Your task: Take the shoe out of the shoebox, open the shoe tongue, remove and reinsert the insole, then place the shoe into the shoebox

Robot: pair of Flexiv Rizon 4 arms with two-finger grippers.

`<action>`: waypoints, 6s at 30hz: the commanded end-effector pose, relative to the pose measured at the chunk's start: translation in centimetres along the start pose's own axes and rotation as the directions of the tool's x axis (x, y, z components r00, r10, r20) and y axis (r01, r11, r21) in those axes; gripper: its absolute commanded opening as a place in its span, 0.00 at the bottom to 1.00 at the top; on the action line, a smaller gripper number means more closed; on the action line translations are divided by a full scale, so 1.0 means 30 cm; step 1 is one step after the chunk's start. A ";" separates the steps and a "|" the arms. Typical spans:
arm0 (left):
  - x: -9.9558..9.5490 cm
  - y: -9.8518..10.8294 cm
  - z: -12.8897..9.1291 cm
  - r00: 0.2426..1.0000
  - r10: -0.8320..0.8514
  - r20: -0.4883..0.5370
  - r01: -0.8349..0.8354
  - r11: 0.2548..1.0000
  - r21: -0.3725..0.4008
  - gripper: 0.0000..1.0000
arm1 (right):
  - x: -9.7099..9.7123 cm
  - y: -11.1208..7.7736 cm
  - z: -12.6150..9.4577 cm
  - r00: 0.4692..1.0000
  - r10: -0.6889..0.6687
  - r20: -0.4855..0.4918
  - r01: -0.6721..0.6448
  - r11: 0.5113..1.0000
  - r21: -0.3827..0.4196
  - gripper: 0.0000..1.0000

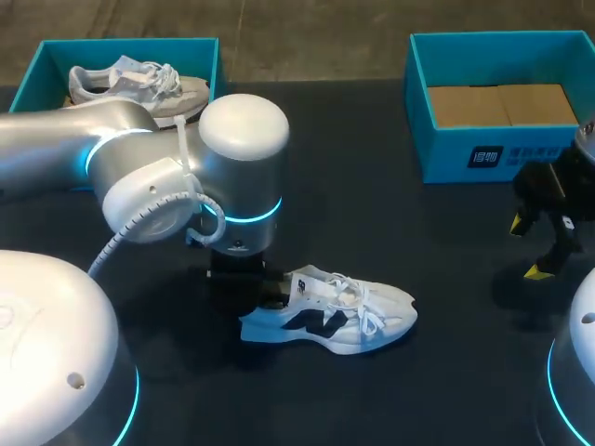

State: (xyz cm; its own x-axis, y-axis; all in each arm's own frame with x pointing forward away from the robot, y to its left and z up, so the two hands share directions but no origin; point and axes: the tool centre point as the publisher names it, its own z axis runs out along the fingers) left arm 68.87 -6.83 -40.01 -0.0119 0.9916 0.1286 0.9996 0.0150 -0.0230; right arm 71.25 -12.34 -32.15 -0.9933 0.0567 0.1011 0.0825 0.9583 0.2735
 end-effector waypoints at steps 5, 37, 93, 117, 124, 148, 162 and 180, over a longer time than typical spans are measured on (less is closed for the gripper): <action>-0.005 -0.005 0.017 1.000 0.016 0.018 -0.016 1.000 -0.016 0.00 | 0.002 0.001 0.001 1.000 0.001 0.001 -0.001 1.000 0.003 1.00; 0.107 -0.094 -0.327 0.958 -0.141 0.251 0.113 0.986 0.125 1.00 | 0.002 0.001 0.001 1.000 0.001 0.001 -0.001 1.000 0.003 1.00; 0.391 -0.141 -0.307 0.204 -0.964 0.169 0.339 0.231 0.912 1.00 | 0.002 0.001 0.001 1.000 0.001 0.001 -0.001 1.000 0.003 1.00; 0.355 -0.100 -0.147 0.113 -0.994 -0.008 0.256 0.021 0.966 1.00 | 0.002 0.001 0.001 1.000 0.001 0.001 -0.001 1.000 0.003 1.00; 0.361 -0.066 -0.092 0.154 -0.988 -0.007 0.183 0.022 0.983 1.00 | 0.002 0.001 0.001 1.000 0.001 0.001 -0.001 1.000 0.003 1.00; 0.269 -0.039 0.000 0.134 -0.987 -0.094 0.035 -0.090 0.995 1.00 | 0.002 0.001 0.001 1.000 0.001 0.001 -0.001 1.000 0.003 1.00; 0.251 -0.020 0.001 0.100 -0.990 -0.096 -0.004 -0.097 0.995 1.00 | 0.002 0.001 0.001 1.000 0.001 0.001 -0.001 1.000 0.003 1.00; 0.127 -0.018 -0.006 0.127 -0.986 -0.105 -0.011 -0.107 0.994 1.00 | 0.002 0.001 0.001 1.000 0.001 0.001 -0.001 1.000 0.003 1.00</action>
State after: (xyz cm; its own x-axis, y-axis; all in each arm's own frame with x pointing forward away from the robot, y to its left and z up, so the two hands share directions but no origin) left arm 68.30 -2.53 -39.06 -0.9849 0.0981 0.1423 -0.1302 0.1200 -0.9842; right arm 71.25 -12.34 -32.14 -0.9933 0.0567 0.1011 0.0825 0.9583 0.2735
